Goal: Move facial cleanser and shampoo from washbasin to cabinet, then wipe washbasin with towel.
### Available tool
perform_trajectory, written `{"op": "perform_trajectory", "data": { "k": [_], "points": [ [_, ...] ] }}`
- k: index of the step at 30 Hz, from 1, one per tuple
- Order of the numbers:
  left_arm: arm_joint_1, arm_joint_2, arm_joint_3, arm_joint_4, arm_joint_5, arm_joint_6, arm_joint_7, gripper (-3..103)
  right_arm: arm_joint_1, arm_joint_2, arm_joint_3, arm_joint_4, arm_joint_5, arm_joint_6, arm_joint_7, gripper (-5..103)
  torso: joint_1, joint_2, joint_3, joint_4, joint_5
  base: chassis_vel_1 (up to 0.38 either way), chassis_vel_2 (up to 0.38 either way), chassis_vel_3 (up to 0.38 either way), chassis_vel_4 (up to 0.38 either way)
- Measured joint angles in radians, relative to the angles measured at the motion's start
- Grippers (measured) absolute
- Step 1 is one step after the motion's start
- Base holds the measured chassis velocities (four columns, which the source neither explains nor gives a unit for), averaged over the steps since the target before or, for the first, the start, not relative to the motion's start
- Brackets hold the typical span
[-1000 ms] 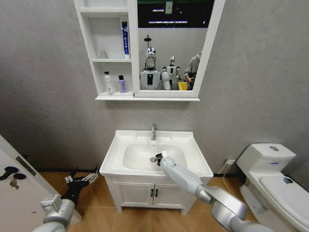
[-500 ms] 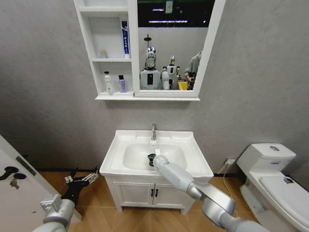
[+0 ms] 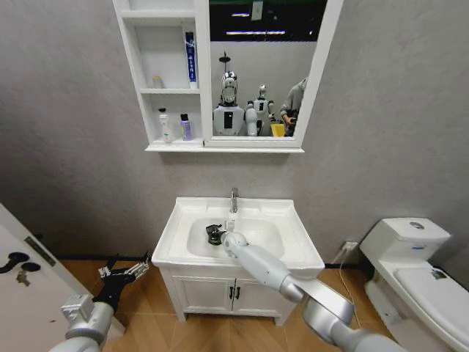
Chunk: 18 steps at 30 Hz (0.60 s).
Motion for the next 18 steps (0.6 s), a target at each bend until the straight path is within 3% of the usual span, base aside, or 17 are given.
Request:
{"op": "perform_trajectory", "data": {
  "k": [5,9,10,13,14,16,18],
  "points": [
    [0.000,0.000,0.000,0.000,0.000,0.000,0.000,100,-0.008,-0.050,0.014,0.083,0.003,-0.004,0.037,3,0.000,0.000,0.000,-0.0001,0.0001,0.000,0.000,0.000,0.000],
    [0.000,0.000,0.000,0.000,0.000,0.000,0.000,100,-0.035,-0.189,0.037,0.203,-0.065,-0.018,0.078,3,0.000,0.000,0.000,0.0000,0.0003,0.000,0.000,0.000,0.000],
    [0.000,0.000,0.000,0.000,0.000,0.000,0.000,100,-0.035,-0.189,0.037,0.203,-0.065,-0.018,0.078,3,0.000,0.000,0.000,0.0000,0.0003,0.000,0.000,0.000,0.000],
    [0.000,0.000,0.000,0.000,0.000,0.000,-0.001,100,-0.079,-0.320,0.063,0.320,-0.083,-0.055,0.171,3,0.000,0.000,0.000,-0.0006,0.0003,0.000,0.000,0.000,0.000],
    [0.000,0.000,0.000,0.000,0.000,0.000,-0.001,100,-0.079,-0.320,0.063,0.320,-0.083,-0.055,0.171,3,0.000,0.000,0.000,-0.0006,0.0003,0.000,0.000,0.000,0.000],
    [0.000,0.000,0.000,0.000,0.000,0.000,-0.001,100,-0.111,-0.411,0.083,0.394,-0.092,-0.073,0.209,3,0.000,0.000,0.000,-0.0009,0.0003,0.000,0.000,0.000,0.000],
    [0.000,0.000,0.000,0.000,0.000,0.000,-0.001,100,-0.118,-0.429,0.091,0.407,-0.099,-0.074,0.212,3,0.000,0.000,0.000,-0.0007,0.0004,0.000,0.000,0.000,0.000]
  ]
}}
